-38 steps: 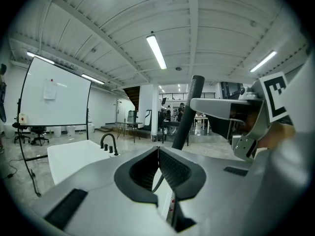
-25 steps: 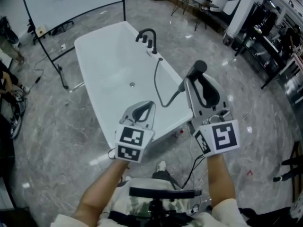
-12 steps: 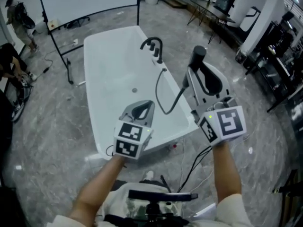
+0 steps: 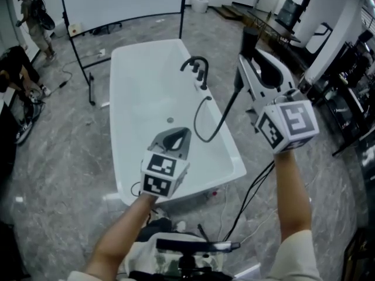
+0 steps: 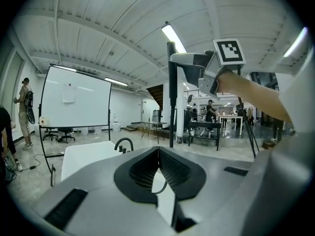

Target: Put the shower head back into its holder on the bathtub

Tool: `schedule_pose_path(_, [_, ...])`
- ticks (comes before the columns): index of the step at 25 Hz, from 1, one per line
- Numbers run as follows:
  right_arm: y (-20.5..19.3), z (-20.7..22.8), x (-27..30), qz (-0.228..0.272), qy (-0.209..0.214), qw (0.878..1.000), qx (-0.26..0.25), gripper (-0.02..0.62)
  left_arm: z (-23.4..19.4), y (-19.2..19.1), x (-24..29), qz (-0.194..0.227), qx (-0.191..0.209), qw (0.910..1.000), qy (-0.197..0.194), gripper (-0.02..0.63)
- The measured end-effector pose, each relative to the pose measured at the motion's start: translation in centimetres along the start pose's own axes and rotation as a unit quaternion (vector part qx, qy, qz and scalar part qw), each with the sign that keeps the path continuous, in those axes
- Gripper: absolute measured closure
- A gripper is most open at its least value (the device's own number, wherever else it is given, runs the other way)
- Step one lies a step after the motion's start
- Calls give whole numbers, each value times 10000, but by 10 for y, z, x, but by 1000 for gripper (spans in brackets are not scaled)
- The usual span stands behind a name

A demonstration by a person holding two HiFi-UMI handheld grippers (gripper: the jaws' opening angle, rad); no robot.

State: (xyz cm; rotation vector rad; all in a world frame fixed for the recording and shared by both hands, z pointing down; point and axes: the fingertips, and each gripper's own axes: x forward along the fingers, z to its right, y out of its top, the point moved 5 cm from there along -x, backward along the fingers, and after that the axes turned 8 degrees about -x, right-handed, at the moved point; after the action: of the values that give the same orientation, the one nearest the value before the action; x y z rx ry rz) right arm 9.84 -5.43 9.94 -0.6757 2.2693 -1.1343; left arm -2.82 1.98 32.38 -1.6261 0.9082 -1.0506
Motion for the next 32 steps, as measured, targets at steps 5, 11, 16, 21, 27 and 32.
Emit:
schedule_pose_path(5, [23,26,39,133,-202,9995,-193,465,-27,20,20,90,30,9998,-156,591])
schedule_pose_path(11, [48,46,101,115,-211,9988,-418,464,-63,47,40,174,108,9992,-329,591])
schedule_pose_path(16, [83,67,151,223,-229,9975,-625,465,-85,59,55,194,127,9987,-450,591])
schedule_pose_path(21, [120,81,185,421,-295,9953,-817,464,-105,68,63,183,91,9987,-474,591])
schedule_pose_path(27, [144,91,202,567,-336,9930,-978,463,-125,72,72,230,81,9987,-444,591])
schedule_pose_path(32, [175,112,217,629,-420,9910,-1107,463,-132,88,85,357,98,9984,-437,591])
